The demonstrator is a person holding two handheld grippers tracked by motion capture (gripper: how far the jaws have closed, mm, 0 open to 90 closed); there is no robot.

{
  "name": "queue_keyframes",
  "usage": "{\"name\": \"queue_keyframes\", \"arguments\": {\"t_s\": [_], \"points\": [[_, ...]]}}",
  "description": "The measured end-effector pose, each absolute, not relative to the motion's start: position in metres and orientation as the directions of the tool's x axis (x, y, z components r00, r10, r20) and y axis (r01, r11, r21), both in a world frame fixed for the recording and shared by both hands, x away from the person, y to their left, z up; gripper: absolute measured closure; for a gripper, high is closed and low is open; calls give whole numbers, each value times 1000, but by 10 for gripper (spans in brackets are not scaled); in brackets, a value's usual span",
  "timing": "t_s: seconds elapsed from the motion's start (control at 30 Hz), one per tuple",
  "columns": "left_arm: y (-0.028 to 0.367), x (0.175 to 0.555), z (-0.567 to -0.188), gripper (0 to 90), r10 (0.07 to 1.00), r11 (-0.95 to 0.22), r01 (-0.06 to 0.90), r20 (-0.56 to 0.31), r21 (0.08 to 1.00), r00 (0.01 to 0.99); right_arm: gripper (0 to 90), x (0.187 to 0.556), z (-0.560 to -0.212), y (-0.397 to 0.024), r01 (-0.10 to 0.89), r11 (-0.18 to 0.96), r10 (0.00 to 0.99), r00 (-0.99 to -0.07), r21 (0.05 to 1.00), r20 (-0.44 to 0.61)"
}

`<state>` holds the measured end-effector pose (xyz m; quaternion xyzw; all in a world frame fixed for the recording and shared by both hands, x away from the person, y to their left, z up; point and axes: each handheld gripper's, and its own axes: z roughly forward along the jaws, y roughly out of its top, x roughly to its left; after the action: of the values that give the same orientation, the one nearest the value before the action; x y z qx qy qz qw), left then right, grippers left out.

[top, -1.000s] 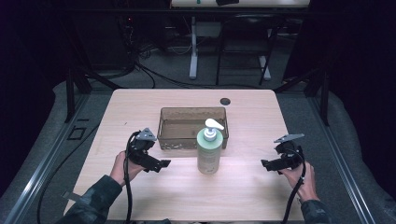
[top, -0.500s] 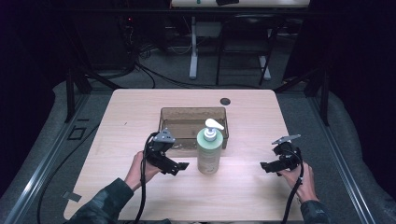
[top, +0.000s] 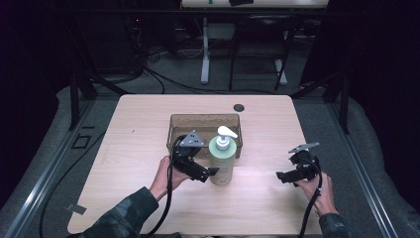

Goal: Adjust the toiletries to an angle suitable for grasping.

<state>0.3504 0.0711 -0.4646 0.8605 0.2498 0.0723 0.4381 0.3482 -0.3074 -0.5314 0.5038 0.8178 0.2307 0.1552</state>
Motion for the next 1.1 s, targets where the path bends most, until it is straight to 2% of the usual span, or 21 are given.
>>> {"name": "queue_keyframes", "arguments": {"t_s": [0.5, 0.57, 0.63, 1.1], "points": [[44, 363, -460, 0, 497, -447, 352, -99, 822, 862, 13, 349, -534, -307, 752, 385, 892, -452, 536, -7], [44, 363, -460, 20, 494, -445, 354, -103, 822, 863, 13, 348, -534, -307, 753, 387, 892, -452, 533, -9], [43, 363, -461, 105, 493, -438, 352, -106, 827, 863, 14, 349, -533, -307, 751, 386, 892, -453, 536, -8], [44, 361, -457, 122, 495, -459, 322, -63, 828, 866, 16, 347, -529, -307, 742, 383, 890, -456, 550, -4]]}}
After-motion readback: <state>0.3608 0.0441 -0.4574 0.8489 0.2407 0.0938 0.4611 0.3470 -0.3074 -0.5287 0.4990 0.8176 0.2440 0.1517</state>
